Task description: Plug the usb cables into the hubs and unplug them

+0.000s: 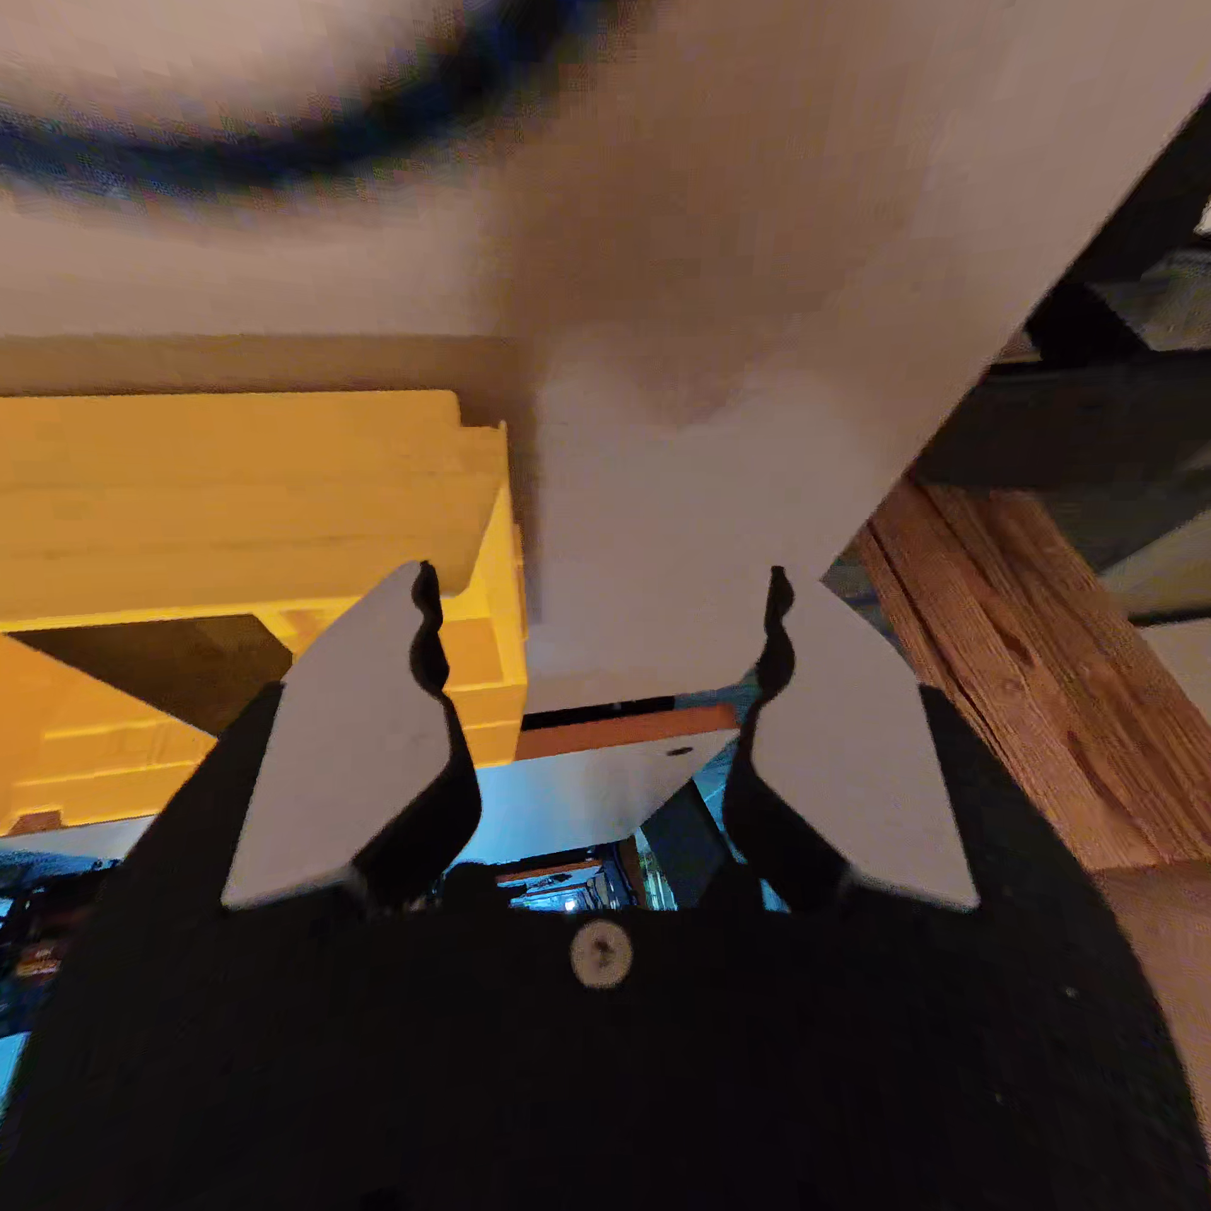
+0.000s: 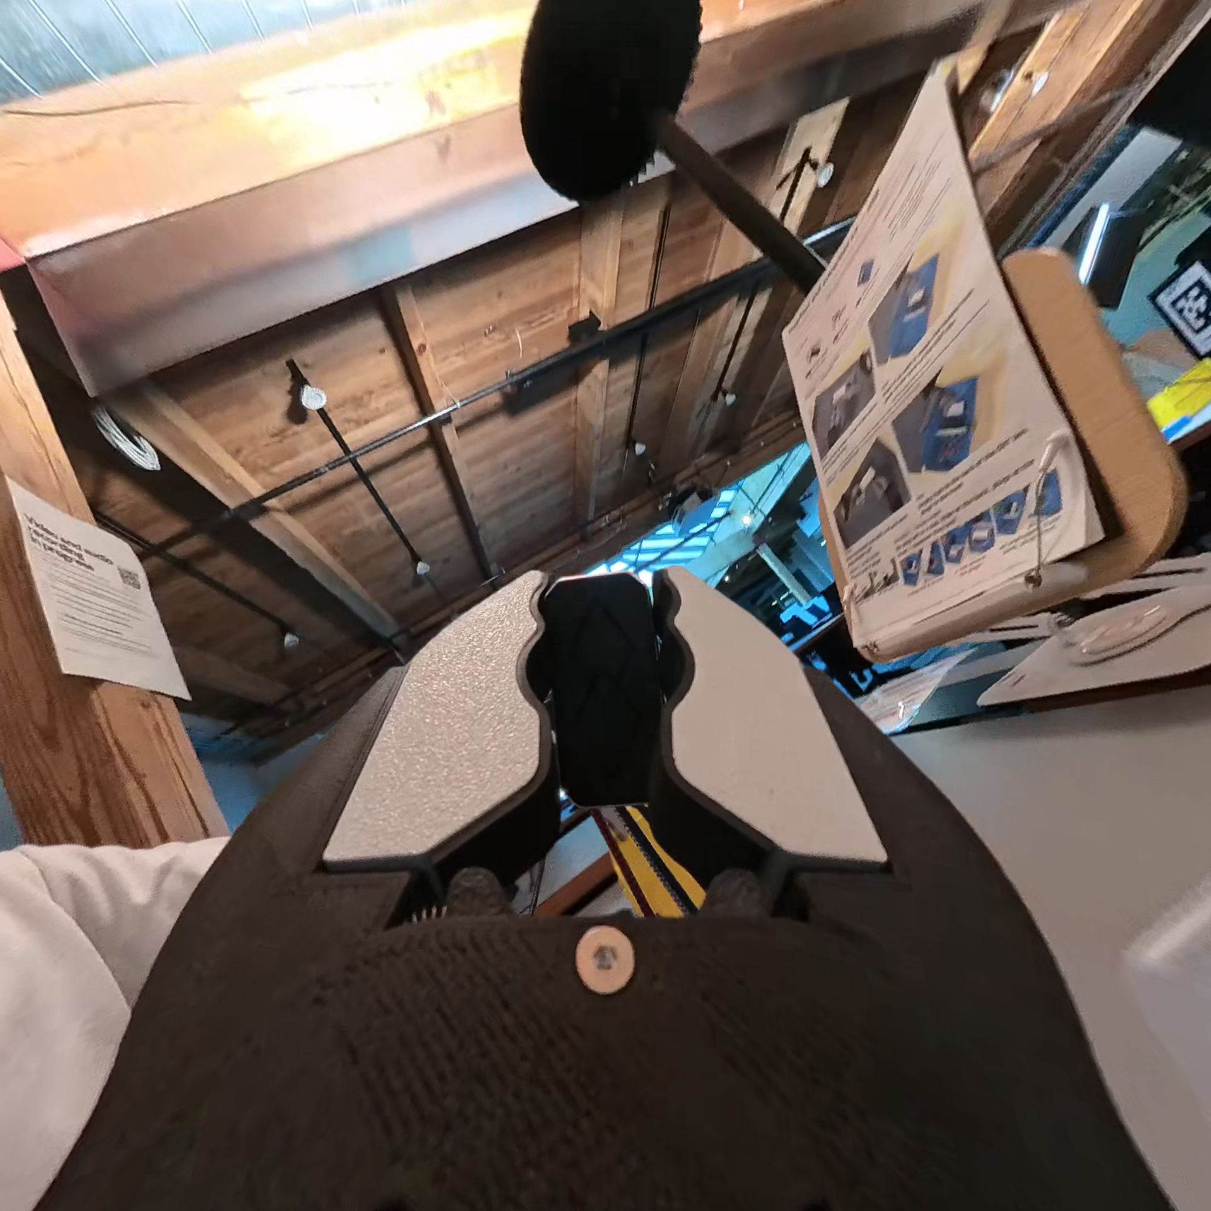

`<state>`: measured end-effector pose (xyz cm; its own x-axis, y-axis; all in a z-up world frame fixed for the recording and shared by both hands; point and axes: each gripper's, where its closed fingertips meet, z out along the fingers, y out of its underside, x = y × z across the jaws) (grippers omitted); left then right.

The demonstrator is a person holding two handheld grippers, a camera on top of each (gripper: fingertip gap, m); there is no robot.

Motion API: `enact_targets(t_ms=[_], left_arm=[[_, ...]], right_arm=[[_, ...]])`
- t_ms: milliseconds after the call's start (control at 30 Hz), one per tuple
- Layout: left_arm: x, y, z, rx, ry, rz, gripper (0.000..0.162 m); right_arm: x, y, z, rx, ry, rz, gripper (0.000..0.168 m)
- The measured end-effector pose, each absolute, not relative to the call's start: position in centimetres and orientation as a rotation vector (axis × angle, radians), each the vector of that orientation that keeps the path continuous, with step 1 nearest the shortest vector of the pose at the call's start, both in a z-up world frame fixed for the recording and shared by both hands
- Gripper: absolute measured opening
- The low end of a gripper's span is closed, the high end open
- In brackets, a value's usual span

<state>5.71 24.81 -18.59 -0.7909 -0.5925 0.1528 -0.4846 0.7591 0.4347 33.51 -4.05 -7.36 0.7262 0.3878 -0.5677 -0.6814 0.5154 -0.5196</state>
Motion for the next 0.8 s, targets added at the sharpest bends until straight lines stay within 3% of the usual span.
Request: enact_targets(t_ms=[100,167,333,467,600,700,800], left_arm=[[3.3,25.4,-15.6,0.837,-2.496,-0.571,0.069],[6.0,24.1,-15.3,0.825,-2.685,-0.342,0.069],[21.0,16.2,-9.8,0.958,-3.371,0.953,0.071],[23.5,9.1,-5.3,0.575,-3.231,2.192,0.071],[24.4,5.0,-7.3,0.399,-3.112,2.491,0.073],[23.2,2.9,-4.9,0.229,-2.83,2.892,0.071],[22.0,1.4,-3.8,0.087,-2.634,3.015,0.076]], right_arm=[[34.0,-5.8,-6.6,-0.767,0.382,0.636,0.029],[34.1,-6.3,-6.2,-0.758,0.382,0.65,0.029],[32.5,-5.2,-5.1,-0.714,0.347,0.764,0.029],[30.8,-3.8,-4.3,-0.603,0.337,0.96,0.029],[29.4,-2.3,-4.2,-0.551,0.347,1.113,0.029],[28.8,-1.0,-4.9,-0.58,0.372,1.174,0.029],[28.4,-0.2,-5.5,-0.546,0.378,1.285,0.029]])
